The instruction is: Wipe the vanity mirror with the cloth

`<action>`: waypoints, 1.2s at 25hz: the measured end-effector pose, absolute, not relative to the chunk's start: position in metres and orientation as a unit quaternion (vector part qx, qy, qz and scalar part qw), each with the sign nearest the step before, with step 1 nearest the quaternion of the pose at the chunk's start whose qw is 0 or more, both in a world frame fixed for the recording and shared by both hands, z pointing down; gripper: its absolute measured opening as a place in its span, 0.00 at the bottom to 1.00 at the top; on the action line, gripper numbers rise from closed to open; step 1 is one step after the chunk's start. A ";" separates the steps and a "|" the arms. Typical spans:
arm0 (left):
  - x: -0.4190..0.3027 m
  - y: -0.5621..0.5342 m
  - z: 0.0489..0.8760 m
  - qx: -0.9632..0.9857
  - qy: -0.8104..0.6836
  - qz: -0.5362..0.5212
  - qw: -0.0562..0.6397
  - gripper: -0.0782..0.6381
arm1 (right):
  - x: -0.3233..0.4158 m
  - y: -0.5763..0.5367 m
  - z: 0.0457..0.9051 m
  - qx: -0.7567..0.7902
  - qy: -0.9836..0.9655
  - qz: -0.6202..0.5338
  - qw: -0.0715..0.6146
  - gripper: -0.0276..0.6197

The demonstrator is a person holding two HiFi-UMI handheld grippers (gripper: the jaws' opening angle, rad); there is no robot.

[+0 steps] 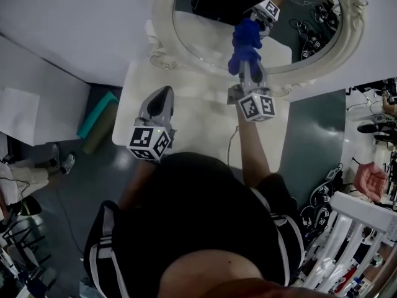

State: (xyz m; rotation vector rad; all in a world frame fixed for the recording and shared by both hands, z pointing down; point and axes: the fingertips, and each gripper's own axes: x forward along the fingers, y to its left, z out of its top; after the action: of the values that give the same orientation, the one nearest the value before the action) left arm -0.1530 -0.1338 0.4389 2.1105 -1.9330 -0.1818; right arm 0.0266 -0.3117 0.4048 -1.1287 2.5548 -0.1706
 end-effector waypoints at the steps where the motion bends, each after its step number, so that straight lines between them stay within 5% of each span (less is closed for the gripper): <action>1: -0.151 -0.135 0.439 0.732 -0.665 -0.063 0.137 0.12 | 0.040 -0.311 0.386 -0.411 0.888 -0.050 0.198 0.11; 7: -0.141 -0.138 0.435 0.742 -0.654 -0.065 0.134 0.12 | 0.114 -0.309 0.279 -0.464 0.825 0.029 0.320 0.11; 18: -0.140 -0.142 0.434 0.745 -0.651 -0.066 0.133 0.12 | 0.172 -0.362 0.246 -0.525 0.766 0.008 0.372 0.11; 30: -0.143 -0.143 0.444 0.735 -0.658 -0.067 0.146 0.12 | 0.125 -0.359 0.166 -0.500 0.804 0.098 0.305 0.11</action>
State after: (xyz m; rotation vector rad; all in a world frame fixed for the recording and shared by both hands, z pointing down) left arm -0.1428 -0.1426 0.4440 2.1179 -1.8960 -0.1933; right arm 0.1254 -0.3594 0.1660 -1.3247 2.1287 0.2598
